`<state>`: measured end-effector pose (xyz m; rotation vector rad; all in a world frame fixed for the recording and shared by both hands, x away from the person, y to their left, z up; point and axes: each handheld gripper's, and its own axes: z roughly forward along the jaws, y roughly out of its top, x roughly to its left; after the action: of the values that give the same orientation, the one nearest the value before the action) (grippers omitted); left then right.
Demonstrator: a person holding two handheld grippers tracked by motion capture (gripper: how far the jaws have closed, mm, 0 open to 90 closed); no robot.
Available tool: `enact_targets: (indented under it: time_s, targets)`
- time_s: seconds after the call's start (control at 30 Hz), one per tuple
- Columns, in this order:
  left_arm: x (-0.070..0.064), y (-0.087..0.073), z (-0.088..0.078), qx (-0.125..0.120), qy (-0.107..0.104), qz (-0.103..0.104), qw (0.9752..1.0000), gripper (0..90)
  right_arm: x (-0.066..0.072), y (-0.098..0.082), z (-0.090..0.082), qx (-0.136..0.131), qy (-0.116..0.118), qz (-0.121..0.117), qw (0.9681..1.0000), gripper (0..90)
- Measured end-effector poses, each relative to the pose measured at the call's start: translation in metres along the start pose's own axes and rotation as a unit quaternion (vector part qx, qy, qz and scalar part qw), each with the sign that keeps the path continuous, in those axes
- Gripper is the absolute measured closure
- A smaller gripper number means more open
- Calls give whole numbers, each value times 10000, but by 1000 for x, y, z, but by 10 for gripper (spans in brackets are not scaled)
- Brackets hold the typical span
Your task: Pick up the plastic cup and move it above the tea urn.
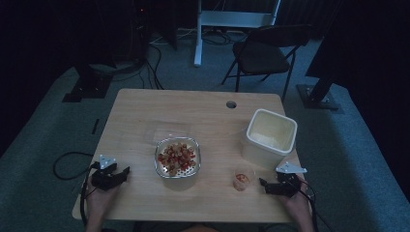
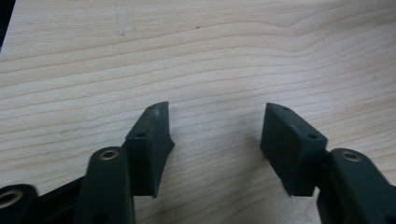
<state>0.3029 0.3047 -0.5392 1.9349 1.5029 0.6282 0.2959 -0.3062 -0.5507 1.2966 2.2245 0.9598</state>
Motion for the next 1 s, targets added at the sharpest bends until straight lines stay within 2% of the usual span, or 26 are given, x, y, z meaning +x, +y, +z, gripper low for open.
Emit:
enact_targets:
  time_s: [0.03, 0.13, 0.17, 0.2, 0.37, 0.53, 0.57, 0.63, 0.73, 0.77, 0.87, 0.97, 1.0]
  targets:
    - [0, 0, 0, 0, 0, 0, 10000, 499, 0, 0, 0, 0, 0, 0, 10000, 142]
    - [2, 6, -4, -89, -193, -125, 9997, 517, 0, 0, 0, -1, 1, 3, 10000, 142]
    - [2, 6, -4, -89, -193, -125, 9997, 520, 0, 0, 0, -1, 1, 3, 10000, 142]
    - [3, 15, -9, -229, -262, -147, 9993, 521, 0, 0, 0, -1, 2, 2, 10000, 142]
    - [6, 40, -17, -393, -320, -72, 9987, 520, 0, 0, 0, 0, 1, 7, 10000, 142]
    - [11, 72, -23, -582, -408, -32, 9975, 521, 0, 0, 0, 0, 1, 4, 10000, 142]
    - [11, 72, -23, -582, -408, -32, 9975, 522, 0, 0, 0, 0, 1, 4, 10000, 142]
    - [13, 88, -23, -665, -451, -30, 9968, 529, 0, 0, 0, -1, 0, 3, 10000, 142]
    - [14, 100, -22, -706, -518, -24, 9962, 555, 0, 0, 0, -1, 0, 5, 10000, 142]
    - [13, 111, -19, -713, -549, -4, 9959, 561, 0, 0, 0, -1, 1, 5, 10000, 142]
    - [12, 124, -9, -614, -561, 34, 9965, 571, 0, 0, 0, -2, 0, 3, 10000, 142]
    - [13, 129, -3, -555, -582, 23, 9968, 585, 0, 0, 0, -1, 0, 3, 10000, 142]
    - [14, 135, 7, -475, -602, -71, 9970, 585, 0, 0, 0, -1, 0, 4, 10000, 142]
